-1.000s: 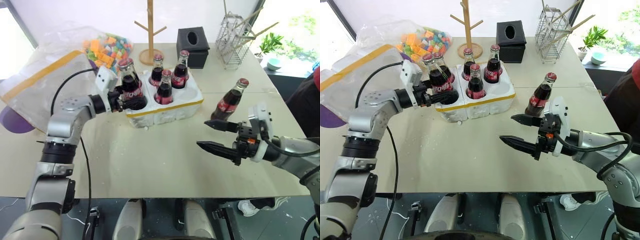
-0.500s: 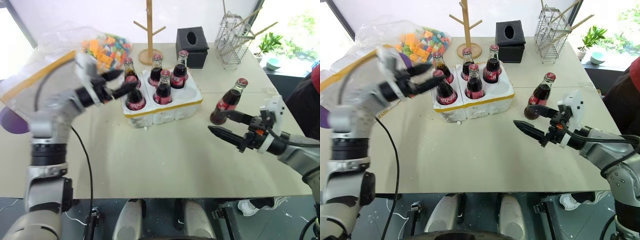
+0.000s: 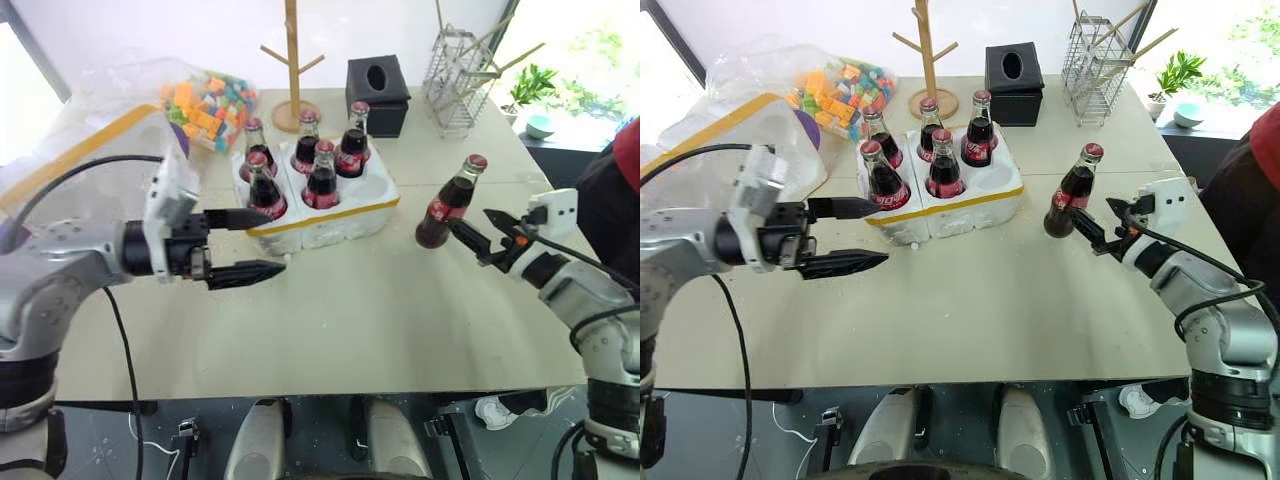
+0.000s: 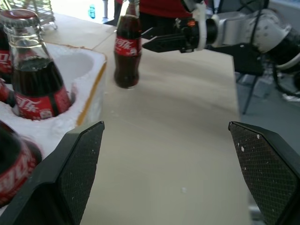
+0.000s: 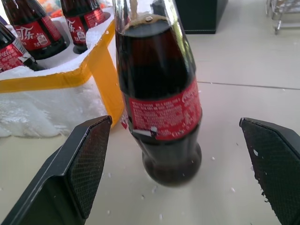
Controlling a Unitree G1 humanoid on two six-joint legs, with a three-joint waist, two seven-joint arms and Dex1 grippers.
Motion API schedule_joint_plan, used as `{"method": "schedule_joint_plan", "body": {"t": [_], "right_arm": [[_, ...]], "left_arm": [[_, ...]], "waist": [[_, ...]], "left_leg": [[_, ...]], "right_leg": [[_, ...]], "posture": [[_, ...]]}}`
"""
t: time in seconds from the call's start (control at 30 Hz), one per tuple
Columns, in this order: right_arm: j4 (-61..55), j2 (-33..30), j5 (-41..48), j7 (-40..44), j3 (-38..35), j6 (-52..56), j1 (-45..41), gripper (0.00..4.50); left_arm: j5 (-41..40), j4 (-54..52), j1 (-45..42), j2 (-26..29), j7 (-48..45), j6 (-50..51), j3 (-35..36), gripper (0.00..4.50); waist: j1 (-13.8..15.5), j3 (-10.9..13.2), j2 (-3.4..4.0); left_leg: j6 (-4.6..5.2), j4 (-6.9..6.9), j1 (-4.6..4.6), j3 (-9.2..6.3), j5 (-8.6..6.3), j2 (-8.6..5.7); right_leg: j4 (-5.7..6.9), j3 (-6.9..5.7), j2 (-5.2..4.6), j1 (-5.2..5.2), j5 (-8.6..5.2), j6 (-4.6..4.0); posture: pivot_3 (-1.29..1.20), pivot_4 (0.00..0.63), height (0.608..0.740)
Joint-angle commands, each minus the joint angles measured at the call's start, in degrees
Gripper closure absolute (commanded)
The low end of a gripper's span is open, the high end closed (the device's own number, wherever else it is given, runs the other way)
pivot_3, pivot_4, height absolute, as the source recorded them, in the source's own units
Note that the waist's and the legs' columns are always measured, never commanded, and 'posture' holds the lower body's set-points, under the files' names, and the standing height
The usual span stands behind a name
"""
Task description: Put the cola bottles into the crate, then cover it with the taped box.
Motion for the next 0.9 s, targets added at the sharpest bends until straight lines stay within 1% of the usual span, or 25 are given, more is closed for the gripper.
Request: {"method": "schedule_joint_plan", "body": {"t": [0.03,0.17,0.3,0.4,0.47,0.63,0.77,0.9], "right_arm": [[2.27,0.79,-1.77,1.44,1.30,-2.32,-3.38,0.00],[8.36,2.37,-5.33,1.97,4.15,-4.56,-7.35,0.00],[14.99,2.90,-8.15,1.95,4.71,-6.40,-10.72,0.00],[13.92,2.50,-7.34,2.76,3.33,-6.74,-10.76,0.88],[10.87,2.01,-5.92,3.77,2.35,-6.37,-10.08,1.75],[3.27,-0.34,-1.72,5.84,-0.04,-2.88,-10.91,1.75],[-0.63,-1.15,3.57,5.89,-0.73,2.22,-17.21,1.75],[-0.21,0.23,4.76,5.47,1.52,4.81,-24.24,1.75]], "left_arm": [[2.08,-0.52,-2.03,-1.80,1.10,-2.90,-1.51,0.06],[1.68,-0.53,-3.81,-4.10,1.82,-2.81,-2.64,0.06],[0.64,-2.34,-4.92,-4.51,2.24,-1.55,-2.81,0.06],[0.07,-2.62,-4.77,-4.28,2.65,-1.19,-2.24,0.00],[-0.60,-2.77,-4.44,-4.41,3.23,-0.98,-1.75,0.00],[-0.97,-2.78,-3.50,-4.43,4.37,-1.03,-0.86,0.00],[-1.17,-2.00,-3.00,-4.12,5.14,-1.54,0.60,0.00],[-0.60,-1.09,-2.70,-3.67,5.44,-1.94,1.74,0.00]], "waist": [[-0.02,0.00,0.00],[-0.06,0.00,0.00],[-0.03,0.01,0.00],[-0.01,0.01,0.00],[0.04,0.02,0.01],[-0.12,0.15,0.23],[-0.52,0.23,0.33],[-0.56,0.23,0.33]], "left_leg": [[0.00,0.00,0.00,0.02,0.00,0.00],[0.00,0.00,-0.01,0.03,0.00,0.00],[0.00,-0.01,-0.01,0.04,0.00,0.00],[0.00,-0.01,-0.02,0.05,0.00,0.00],[0.01,-0.02,-0.02,0.05,0.00,0.00],[0.01,-0.02,-0.05,0.08,0.00,0.00],[0.01,-0.03,-0.05,0.17,0.00,0.00],[0.01,-0.05,-0.03,0.17,0.00,0.03]], "right_leg": [[0.00,0.01,0.00,-0.01,0.00,0.00],[0.01,0.03,0.02,-0.03,0.01,0.01],[0.01,0.04,0.02,-0.03,0.01,0.02],[0.01,0.06,0.02,-0.03,0.01,0.03],[0.01,0.06,0.02,-0.03,0.01,0.03],[0.02,0.09,0.02,-0.09,0.01,0.04],[0.14,0.20,0.04,-0.22,0.01,0.04],[0.19,0.21,0.08,-0.24,0.01,0.04]], "posture": [[0.00,0.150,0.740],[0.00,0.150,0.740],[0.00,0.150,0.740],[0.00,0.150,0.740],[0.00,0.150,0.740],[0.00,0.150,0.740],[0.00,0.150,0.740],[0.00,0.150,0.740]]}}
